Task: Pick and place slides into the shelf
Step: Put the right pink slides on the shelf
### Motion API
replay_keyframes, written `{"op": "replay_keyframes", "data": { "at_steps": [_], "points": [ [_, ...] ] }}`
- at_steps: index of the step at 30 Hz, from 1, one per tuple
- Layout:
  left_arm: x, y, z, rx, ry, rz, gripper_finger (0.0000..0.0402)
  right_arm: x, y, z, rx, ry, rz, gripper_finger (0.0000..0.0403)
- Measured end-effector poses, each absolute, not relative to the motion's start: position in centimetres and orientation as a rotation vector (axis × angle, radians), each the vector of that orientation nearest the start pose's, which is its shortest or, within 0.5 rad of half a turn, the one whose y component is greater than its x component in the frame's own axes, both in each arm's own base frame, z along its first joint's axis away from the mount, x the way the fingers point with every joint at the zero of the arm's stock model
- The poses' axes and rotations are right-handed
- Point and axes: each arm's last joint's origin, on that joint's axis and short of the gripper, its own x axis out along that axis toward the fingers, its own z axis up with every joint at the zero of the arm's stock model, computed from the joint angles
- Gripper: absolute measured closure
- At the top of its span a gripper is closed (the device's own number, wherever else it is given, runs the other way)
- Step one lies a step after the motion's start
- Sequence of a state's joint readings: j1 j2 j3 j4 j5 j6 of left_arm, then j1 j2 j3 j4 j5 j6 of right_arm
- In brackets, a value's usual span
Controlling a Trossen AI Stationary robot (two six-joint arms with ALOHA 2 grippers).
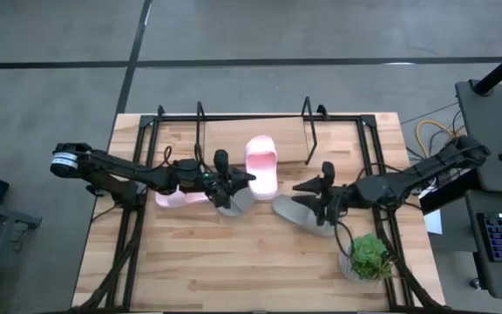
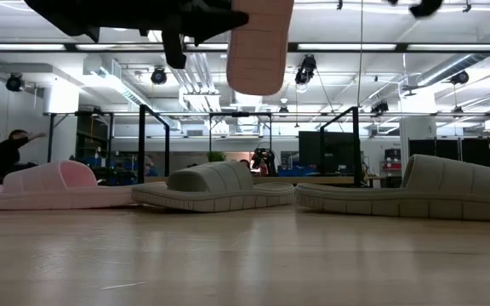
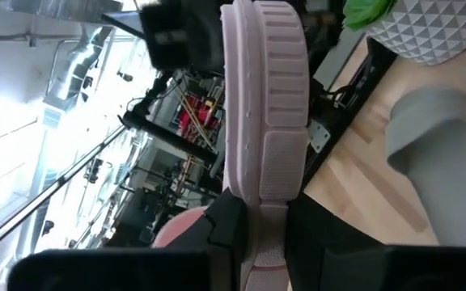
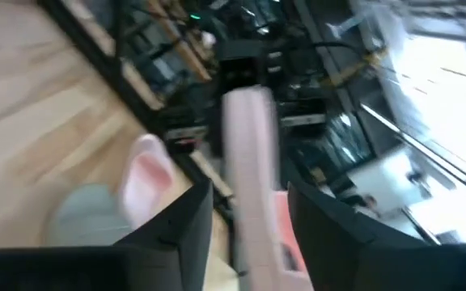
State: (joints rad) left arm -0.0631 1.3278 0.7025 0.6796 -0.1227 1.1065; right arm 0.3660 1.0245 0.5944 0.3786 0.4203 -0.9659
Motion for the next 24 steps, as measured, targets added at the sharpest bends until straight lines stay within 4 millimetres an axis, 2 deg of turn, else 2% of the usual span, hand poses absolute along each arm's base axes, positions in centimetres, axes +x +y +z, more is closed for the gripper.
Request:
{"op": "replay_keyframes", "data": {
  "at_steps": [5,11,18,24],
  "points": [
    [28.6,-1.5,27.1,1.099,-0.02,0.081,0.0364,21.9,5.3,26.2,-1.036,0.109,-0.025,0.0199],
    [28.6,-1.5,27.1,1.1,-0.02,0.08,0.0364,22.9,4.4,27.0,-1.05,0.046,-0.025,0.0153],
    [28.6,-1.5,27.2,1.099,-0.027,0.08,0.0364,24.5,3.5,27.4,-1.046,0.041,0.009,0.0149],
    [28.7,-1.6,27.5,1.099,-0.043,0.085,0.0365,26.7,3.9,28.2,-1.055,0.041,0.008,0.0149]
  ]
}}
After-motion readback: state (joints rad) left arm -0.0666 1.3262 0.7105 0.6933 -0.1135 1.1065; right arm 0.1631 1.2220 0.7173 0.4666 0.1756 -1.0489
